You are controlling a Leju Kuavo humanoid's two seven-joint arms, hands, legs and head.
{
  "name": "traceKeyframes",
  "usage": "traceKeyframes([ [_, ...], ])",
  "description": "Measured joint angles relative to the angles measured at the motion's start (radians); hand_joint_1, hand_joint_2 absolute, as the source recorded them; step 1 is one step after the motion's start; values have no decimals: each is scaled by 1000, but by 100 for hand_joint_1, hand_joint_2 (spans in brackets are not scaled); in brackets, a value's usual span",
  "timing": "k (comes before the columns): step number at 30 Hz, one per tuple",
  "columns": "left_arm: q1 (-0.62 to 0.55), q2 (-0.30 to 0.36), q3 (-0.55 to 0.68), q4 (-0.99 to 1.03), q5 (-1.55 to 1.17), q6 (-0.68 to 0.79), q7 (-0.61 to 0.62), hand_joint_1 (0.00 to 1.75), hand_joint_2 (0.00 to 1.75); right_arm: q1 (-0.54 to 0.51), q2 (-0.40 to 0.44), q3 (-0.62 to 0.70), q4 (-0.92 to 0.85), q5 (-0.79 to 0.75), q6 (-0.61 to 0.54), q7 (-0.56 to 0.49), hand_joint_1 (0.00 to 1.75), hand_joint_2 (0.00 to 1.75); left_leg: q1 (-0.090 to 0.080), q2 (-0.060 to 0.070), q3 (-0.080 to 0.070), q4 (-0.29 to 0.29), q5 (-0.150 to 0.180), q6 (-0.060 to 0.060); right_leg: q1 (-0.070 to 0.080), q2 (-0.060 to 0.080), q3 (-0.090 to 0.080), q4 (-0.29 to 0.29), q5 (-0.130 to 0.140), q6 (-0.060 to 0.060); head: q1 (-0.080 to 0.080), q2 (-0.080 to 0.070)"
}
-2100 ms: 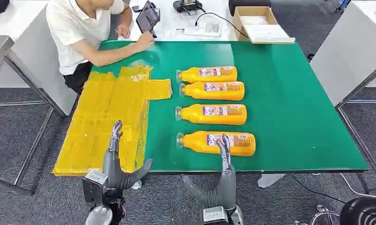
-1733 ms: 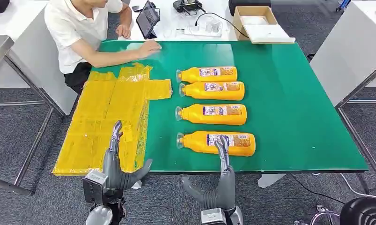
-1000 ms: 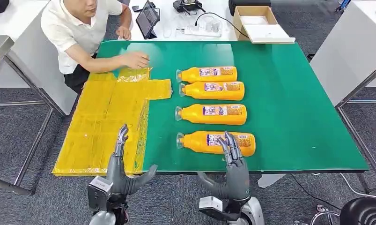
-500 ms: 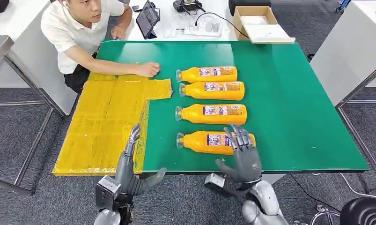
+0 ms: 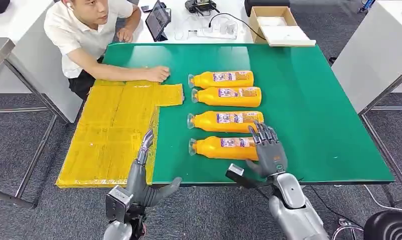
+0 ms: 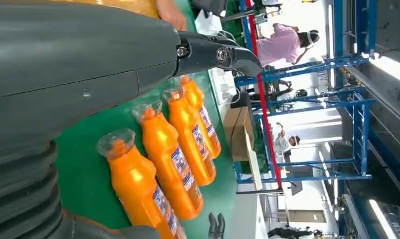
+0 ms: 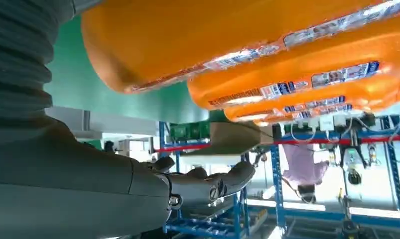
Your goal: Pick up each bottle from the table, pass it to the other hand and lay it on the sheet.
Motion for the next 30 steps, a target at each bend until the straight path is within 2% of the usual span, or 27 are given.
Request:
traceKeyframes([
  [5,-2,0,0,0,-3,-1,0,0,175,-17,-4,9,24,-71,114,-10,0,175,0,-1,0,0,0,0,0,0,0,0,0,0,0,0],
  [17,-7,0,2,0,-4,-21,11,0,175,-34,-17,47,72,-120,233,8,0,175,0,0,0,0,0,0,0,0,0,0,0,0,0,0],
  [24,-7,0,2,0,-5,-21,14,0,175,-44,-20,62,86,-122,254,16,0,175,0,0,1,0,0,0,0,0,1,0,0,0,0,0],
  [30,-11,0,2,6,-9,-30,19,0,175,-86,-21,84,127,-151,310,39,0,175,0,1,6,0,0,0,0,0,4,-1,0,0,0,0],
])
